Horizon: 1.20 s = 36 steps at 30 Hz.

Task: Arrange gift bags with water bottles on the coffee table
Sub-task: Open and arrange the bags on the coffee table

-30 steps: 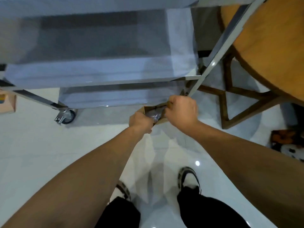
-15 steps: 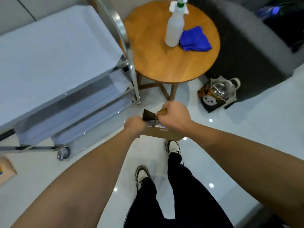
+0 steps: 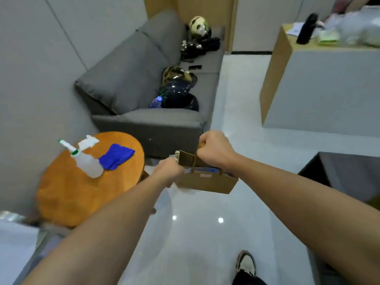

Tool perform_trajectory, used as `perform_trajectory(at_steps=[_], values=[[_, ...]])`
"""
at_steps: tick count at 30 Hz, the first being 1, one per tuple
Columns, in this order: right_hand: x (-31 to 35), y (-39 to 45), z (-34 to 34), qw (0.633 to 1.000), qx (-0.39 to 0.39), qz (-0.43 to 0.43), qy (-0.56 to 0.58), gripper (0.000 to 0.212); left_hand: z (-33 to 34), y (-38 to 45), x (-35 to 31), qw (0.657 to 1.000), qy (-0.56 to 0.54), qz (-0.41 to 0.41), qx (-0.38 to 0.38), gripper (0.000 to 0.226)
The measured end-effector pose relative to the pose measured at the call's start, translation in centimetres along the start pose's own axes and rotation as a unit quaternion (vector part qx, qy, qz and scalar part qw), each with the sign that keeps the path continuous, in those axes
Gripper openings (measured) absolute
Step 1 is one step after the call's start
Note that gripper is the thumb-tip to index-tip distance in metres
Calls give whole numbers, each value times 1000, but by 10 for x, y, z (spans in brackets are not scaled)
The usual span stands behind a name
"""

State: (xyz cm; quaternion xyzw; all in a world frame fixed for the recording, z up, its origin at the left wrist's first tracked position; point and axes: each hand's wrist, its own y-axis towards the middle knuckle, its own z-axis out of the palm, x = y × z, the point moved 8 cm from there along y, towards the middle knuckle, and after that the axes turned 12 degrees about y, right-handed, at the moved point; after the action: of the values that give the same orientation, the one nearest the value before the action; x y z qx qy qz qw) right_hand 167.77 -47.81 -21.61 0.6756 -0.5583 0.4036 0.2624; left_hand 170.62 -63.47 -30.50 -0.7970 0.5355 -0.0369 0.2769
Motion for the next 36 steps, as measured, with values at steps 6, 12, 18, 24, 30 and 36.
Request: perform_trajectory(at_steps=[6, 12, 18, 24, 30, 36], values=[[-92, 10, -166, 988, -119, 83, 43, 29, 17, 29, -207, 988, 76, 134, -12, 13], [-197, -1, -292, 958, -225, 164, 63, 30, 75, 32, -393, 959, 142, 243, 43, 20], [-283, -17, -366, 921, -304, 230, 84, 31, 140, 38, -504, 919, 194, 329, 99, 25], [-363, -30, -434, 858, -403, 303, 99, 32, 199, 54, -622, 855, 261, 421, 153, 25], [-401, -35, -486, 798, -463, 369, 114, 29, 230, 64, -715, 786, 332, 498, 154, 17], [-438, -37, -540, 752, -518, 395, 100, 15, 248, 63, -796, 746, 354, 542, 154, 9]])
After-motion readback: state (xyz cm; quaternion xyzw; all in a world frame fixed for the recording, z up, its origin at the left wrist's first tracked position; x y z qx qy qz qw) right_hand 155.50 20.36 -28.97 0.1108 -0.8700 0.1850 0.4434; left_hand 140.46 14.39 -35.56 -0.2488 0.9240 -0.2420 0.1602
